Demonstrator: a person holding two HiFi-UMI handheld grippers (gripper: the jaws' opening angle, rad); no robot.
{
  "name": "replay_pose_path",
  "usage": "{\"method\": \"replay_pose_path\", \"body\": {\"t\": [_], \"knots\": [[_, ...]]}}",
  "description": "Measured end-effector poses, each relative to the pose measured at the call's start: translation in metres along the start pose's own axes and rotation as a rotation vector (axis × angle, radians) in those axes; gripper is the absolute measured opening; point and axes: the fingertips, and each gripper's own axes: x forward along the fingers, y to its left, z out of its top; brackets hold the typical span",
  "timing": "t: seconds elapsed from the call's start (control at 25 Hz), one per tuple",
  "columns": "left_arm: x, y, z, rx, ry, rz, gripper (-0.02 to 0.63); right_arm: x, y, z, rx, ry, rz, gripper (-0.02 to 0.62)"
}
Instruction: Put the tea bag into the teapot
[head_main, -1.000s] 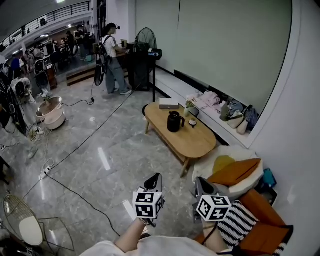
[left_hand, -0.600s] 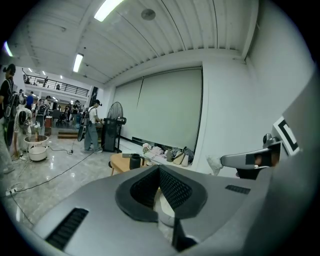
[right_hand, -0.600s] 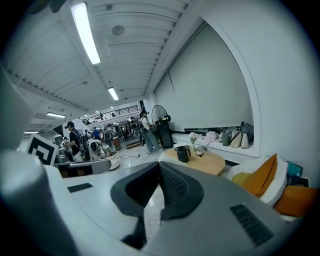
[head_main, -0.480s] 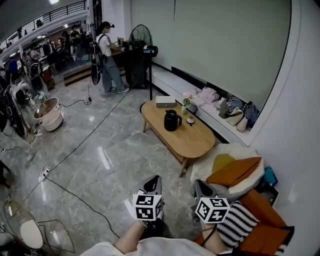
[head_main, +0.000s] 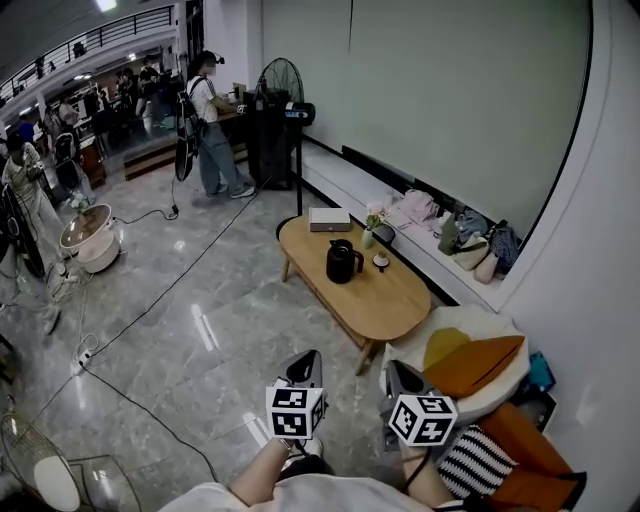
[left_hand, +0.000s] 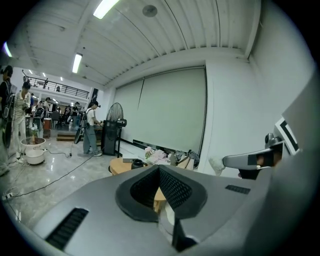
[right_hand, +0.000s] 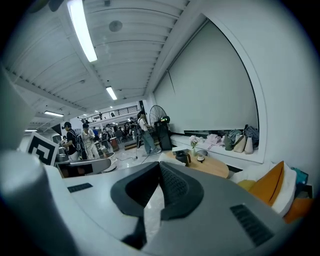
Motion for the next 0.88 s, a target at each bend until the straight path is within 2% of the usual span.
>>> {"method": "replay_pose_path", "body": {"t": [0.4, 0.56, 0.88], "knots": [[0.056, 0.044, 0.032, -0.029, -0.030, 0.007, 0.015, 0.066, -0.002, 0.044, -0.041, -0.015, -0.006, 0.034], [0.081, 0.063, 0.045, -0.070, -0.048, 0.006, 0.015, 0.092, -0.006, 0.055, -0.040, -0.017, -0.012, 0.034], [0.121, 0.090, 0.052, -0.080, -0.046, -0.015, 0.015, 0.135, -0.007, 0.069, -0.053, -0.001, -0.031, 0.034]]}}
